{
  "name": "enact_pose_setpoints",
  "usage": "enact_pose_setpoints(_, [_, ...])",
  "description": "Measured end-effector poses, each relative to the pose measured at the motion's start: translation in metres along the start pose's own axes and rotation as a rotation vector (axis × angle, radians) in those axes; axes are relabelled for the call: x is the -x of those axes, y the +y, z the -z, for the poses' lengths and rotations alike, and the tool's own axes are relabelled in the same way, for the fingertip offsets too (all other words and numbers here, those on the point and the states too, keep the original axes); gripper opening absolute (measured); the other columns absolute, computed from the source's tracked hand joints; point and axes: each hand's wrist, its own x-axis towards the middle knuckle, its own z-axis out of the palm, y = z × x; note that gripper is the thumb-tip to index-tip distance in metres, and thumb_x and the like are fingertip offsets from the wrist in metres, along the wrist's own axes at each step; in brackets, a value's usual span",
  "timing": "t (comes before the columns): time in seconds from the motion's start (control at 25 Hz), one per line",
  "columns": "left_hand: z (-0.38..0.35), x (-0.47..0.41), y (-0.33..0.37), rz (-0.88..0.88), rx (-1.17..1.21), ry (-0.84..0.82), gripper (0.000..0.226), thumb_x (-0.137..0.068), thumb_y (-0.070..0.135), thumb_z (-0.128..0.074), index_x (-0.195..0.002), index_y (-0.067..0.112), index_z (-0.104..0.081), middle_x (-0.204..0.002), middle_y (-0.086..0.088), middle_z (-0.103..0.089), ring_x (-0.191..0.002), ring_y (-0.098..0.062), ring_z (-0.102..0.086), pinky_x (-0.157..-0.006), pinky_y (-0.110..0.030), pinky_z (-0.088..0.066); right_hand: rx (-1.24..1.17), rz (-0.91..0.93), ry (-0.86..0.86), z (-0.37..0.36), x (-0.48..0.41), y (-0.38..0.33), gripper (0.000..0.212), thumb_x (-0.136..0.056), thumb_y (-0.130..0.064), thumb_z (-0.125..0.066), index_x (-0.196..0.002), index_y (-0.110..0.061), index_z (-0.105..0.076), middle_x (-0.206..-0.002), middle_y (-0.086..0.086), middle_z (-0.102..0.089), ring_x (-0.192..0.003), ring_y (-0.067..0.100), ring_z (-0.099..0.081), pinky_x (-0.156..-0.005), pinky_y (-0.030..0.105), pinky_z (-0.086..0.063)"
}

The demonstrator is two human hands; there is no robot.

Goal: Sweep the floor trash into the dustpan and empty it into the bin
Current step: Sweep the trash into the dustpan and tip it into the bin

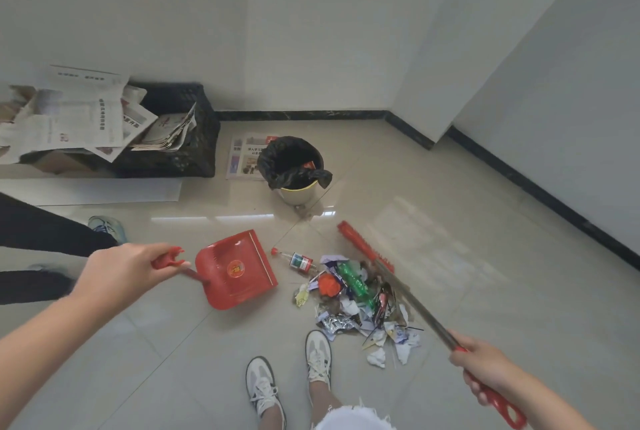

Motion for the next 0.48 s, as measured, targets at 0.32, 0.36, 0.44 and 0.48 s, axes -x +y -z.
enact_pose_setpoints(0.32, [-0.02,-0.037,0.021,-0.243,-0.147,-0.127,0.039,-0.078,0.069,-0.057,-0.093,0.035,-0.069,-0.082,0.01,-0.071,-0.084,-0.014,-0.068,-0.056,-0.024,-0.04,-0.436,-0.117,0.134,0.001,0.0,0.003,0.04,-0.097,0.0,-0.041,-0.121,-0.032,-0.045,-0.042,0.004,-0.034,-0.024,0.01,-0.032,-0.031,0.012,-0.031])
enact_pose_setpoints(0.36, [-0.026,-0.041,0.024,-0.273,-0.153,-0.15,0.043,-0.078,0.07,-0.055,-0.092,0.031,-0.068,-0.081,0.01,-0.07,-0.082,-0.013,-0.066,-0.057,-0.025,-0.043,-0.47,-0.138,0.145,-0.001,-0.002,0.007,0.037,-0.097,0.0,-0.04,-0.12,-0.03,-0.045,-0.04,0.004,-0.033,-0.023,0.01,-0.031,-0.031,0.012,-0.031])
enact_pose_setpoints(0.44, [-0.04,-0.048,0.025,-0.328,-0.151,-0.169,0.047,-0.078,0.071,-0.051,-0.091,0.028,-0.066,-0.078,0.009,-0.068,-0.078,-0.011,-0.064,-0.06,-0.029,-0.049,-0.502,-0.188,0.183,-0.007,-0.006,0.016,0.031,-0.097,0.002,-0.039,-0.116,-0.022,-0.045,-0.036,0.004,-0.034,-0.021,0.01,-0.031,-0.032,0.012,-0.033])
enact_pose_setpoints(0.48, [-0.046,-0.051,0.024,-0.348,-0.154,-0.172,0.048,-0.078,0.071,-0.049,-0.091,0.028,-0.065,-0.077,0.009,-0.068,-0.076,-0.011,-0.064,-0.06,-0.031,-0.051,-0.504,-0.207,0.199,-0.013,-0.008,0.022,0.027,-0.096,0.003,-0.039,-0.112,-0.019,-0.045,-0.037,0.005,-0.034,-0.021,0.009,-0.031,-0.032,0.013,-0.035])
